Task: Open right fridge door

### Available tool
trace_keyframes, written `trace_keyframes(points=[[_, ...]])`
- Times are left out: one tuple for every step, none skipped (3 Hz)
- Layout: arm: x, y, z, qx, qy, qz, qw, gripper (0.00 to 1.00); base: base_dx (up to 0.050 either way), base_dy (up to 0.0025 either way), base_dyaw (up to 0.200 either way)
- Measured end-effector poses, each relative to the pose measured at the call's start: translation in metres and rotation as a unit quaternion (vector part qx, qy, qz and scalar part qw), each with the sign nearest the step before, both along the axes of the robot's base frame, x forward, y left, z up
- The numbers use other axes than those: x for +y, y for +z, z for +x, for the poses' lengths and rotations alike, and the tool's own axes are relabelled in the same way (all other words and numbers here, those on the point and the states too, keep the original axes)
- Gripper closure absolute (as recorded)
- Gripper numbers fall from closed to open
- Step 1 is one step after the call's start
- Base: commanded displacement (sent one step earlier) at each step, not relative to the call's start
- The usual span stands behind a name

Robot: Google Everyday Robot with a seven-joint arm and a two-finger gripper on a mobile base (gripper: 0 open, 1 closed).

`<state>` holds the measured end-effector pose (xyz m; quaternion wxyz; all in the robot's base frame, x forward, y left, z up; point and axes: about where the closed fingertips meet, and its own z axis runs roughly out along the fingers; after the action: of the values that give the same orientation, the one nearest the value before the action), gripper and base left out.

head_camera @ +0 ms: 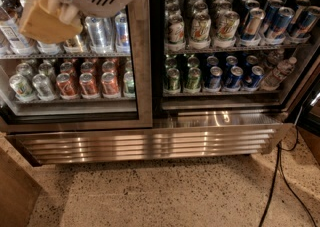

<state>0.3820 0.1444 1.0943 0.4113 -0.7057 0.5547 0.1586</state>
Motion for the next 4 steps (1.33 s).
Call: trace_keyframes(points=[[0.0000,0.0000,0.0000,0.000,0.000,0.000,1.0000,1.00,0.000,0.00000,0.000],[0.0000,0.0000,0.0000,0.000,0.000,0.000,1.0000,1.00,0.000,0.00000,0.000],[0.0000,0.0000,0.0000,0.000,0.000,0.000,1.0000,1.00,0.000,0.00000,0.000],[0.0000,0.0000,0.0000,0.000,0.000,0.000,1.0000,1.00,0.000,0.00000,0.000]])
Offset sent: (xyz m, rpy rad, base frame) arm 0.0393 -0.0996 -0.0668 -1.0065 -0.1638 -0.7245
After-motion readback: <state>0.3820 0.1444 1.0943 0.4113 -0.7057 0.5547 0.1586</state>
